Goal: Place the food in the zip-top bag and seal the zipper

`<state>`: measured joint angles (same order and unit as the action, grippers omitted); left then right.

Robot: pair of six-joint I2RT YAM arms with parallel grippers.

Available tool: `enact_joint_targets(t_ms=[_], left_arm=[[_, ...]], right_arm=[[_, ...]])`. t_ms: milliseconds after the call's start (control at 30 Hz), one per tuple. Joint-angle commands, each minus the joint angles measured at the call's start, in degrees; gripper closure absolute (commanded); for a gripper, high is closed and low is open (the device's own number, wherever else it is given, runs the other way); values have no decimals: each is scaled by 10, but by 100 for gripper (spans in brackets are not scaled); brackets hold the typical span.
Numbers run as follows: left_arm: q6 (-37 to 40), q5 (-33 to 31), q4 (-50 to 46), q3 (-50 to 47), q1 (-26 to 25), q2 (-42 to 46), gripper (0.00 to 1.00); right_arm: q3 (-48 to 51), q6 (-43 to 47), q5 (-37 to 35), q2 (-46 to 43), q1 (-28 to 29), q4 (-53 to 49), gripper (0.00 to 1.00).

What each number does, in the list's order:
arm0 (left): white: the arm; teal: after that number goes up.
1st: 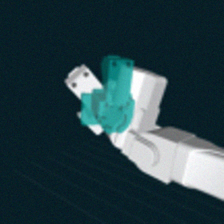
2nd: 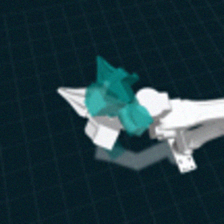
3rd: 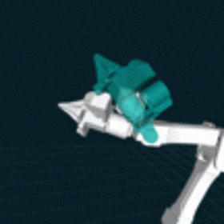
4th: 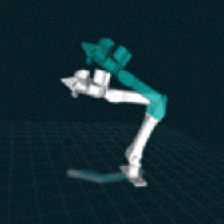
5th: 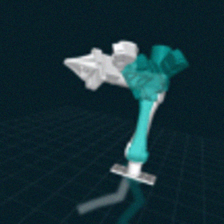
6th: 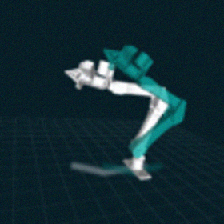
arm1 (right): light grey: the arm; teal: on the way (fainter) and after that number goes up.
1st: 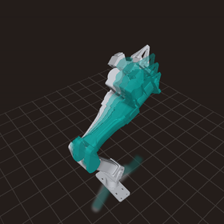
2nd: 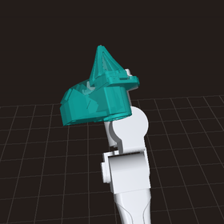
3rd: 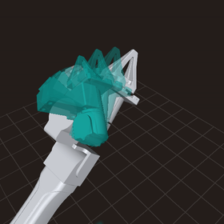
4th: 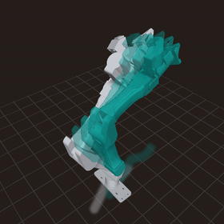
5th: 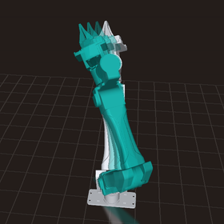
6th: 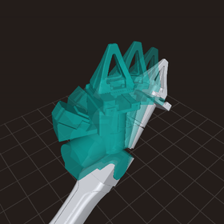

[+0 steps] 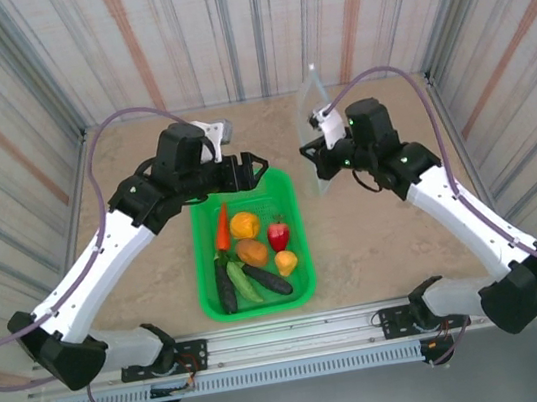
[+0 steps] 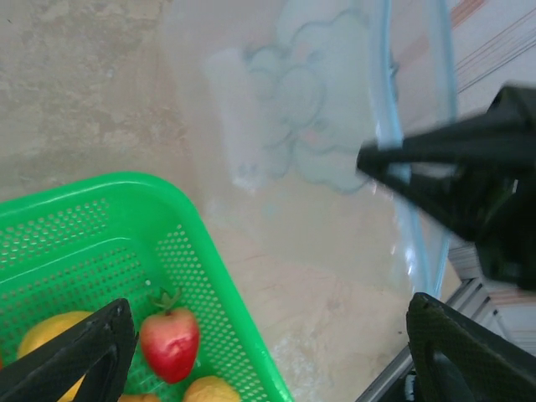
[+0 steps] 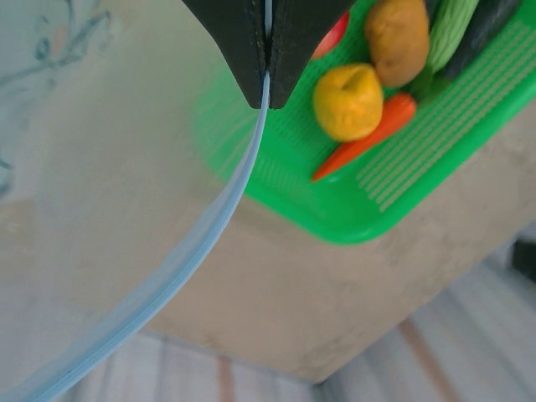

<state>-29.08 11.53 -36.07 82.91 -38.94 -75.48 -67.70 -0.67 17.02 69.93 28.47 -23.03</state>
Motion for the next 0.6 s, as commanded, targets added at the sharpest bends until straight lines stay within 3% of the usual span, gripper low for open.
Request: enact_joint_targets(t_ms=[0,367,567], left_arm=[[-47,45,39,2,3,-11,14],[-143,56,117,-49,1,-44,16],[-175,33,154,-67,-13,-62,26]], right_arm=[[27,76,16,-14,27,-15,95],[60,53,19,-25,66,20,98],[66,16,-23,-19,90,60,98]])
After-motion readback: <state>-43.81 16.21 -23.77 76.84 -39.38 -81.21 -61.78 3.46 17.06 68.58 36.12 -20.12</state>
